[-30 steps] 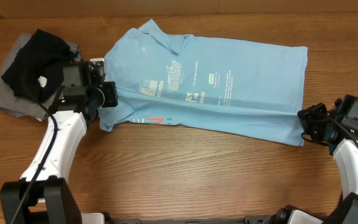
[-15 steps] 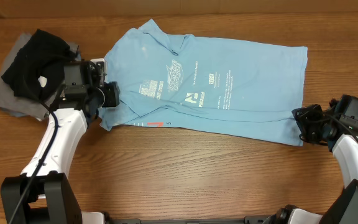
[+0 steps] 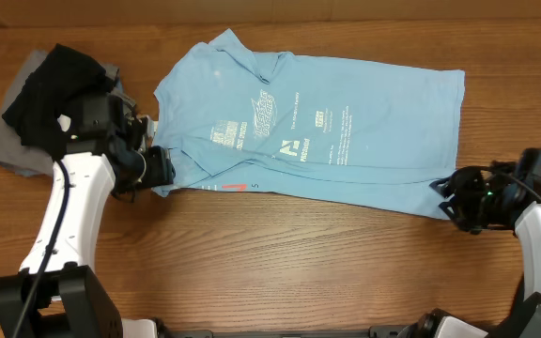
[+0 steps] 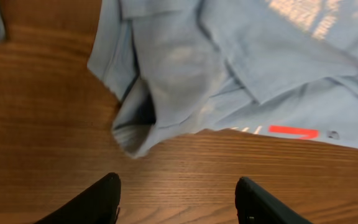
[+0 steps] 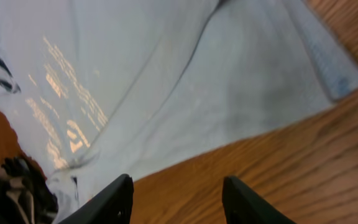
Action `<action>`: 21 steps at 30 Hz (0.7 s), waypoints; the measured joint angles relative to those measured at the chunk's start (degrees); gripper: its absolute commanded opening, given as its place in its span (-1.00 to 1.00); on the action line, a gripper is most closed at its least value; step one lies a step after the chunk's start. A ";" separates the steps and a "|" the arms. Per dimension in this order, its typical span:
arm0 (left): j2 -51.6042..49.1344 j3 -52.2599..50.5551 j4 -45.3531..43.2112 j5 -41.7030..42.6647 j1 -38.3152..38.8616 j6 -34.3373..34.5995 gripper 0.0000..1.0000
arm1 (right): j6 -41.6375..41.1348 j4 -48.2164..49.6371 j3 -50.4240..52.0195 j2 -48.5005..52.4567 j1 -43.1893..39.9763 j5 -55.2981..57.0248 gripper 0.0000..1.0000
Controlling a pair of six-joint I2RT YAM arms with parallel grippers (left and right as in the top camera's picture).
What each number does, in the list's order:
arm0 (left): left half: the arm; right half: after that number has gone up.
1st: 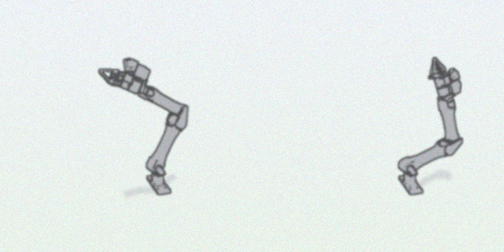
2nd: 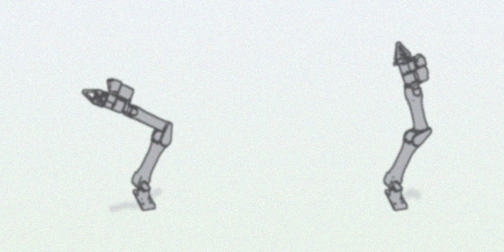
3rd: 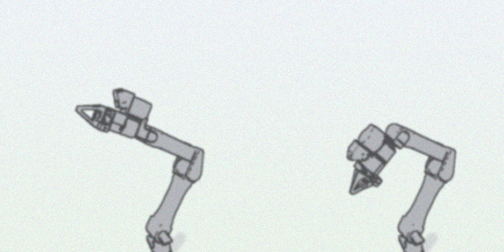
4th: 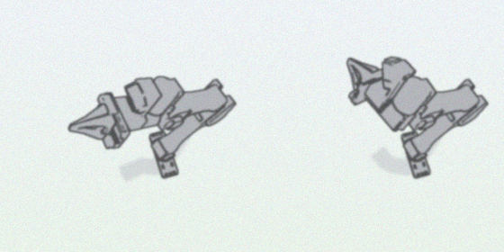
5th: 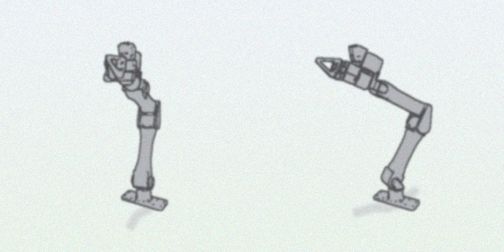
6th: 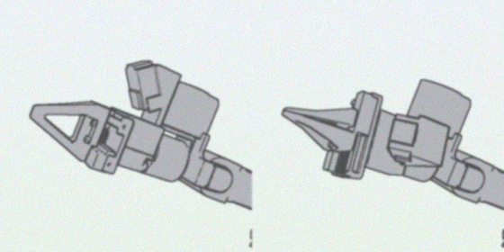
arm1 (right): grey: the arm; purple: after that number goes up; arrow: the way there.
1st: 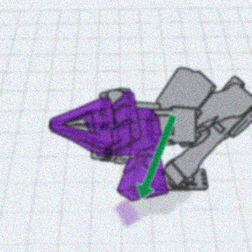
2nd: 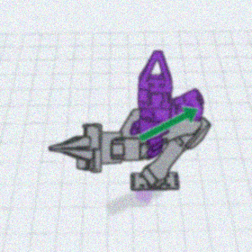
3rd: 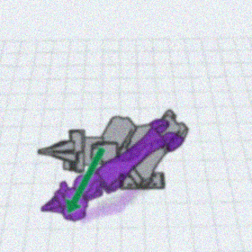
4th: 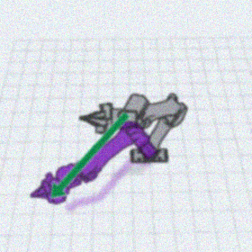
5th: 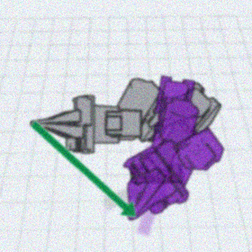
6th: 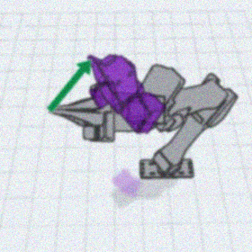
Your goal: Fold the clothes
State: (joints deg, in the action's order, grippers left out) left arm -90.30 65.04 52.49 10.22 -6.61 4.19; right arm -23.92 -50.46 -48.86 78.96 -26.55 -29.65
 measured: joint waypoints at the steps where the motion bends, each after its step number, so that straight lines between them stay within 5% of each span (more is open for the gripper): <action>1: -0.11 -1.33 -0.85 -0.57 0.00 0.48 0.22 | 0.26 -0.76 0.00 0.00 0.63 -0.11 -0.06; 12: -4.13 -13.14 -20.94 -3.39 0.00 3.02 -0.09 | 1.33 0.57 0.02 0.00 7.61 -0.02 -0.06; 16: -4.13 -13.14 -23.58 -4.72 0.00 3.23 -0.57 | 1.44 0.81 0.02 0.00 7.82 0.04 -0.06; 21: -4.13 -13.14 -22.80 -6.05 0.00 2.36 -0.76 | 1.42 0.83 0.02 0.00 7.82 0.76 -0.05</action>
State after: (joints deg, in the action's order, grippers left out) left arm -94.43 51.90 29.69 4.16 -6.61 6.55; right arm -22.50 -49.63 -48.84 78.96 -18.72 -28.88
